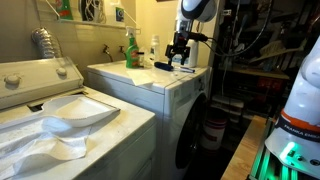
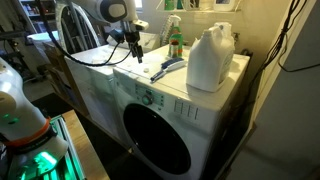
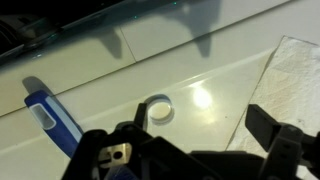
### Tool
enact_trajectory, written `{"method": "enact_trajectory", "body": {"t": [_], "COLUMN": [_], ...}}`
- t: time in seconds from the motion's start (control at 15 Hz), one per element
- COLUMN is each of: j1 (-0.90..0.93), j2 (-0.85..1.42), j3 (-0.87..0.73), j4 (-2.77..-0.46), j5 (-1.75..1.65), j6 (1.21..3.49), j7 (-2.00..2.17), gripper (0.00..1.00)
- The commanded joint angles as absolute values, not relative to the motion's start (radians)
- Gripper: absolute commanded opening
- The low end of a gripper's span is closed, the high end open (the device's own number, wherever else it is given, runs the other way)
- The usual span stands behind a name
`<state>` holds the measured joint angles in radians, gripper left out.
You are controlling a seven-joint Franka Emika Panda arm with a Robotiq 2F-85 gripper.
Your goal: Flip the small white cap over
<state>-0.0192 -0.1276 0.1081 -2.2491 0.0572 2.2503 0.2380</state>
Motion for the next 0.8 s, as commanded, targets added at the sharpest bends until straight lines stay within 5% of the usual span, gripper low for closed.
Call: {"method": "enact_trajectory", "body": {"t": [0.0,0.73], "j1": [0.009,0.013], "j2": [-0.100,-0.037], "j3": [0.086,0.071], "j4": [-2.229,-2.220], "j5": [0.079,0.061], "j6": [2.227,2.243], "j7": [0.208,0.186], "gripper": [1.00,1.00]}}
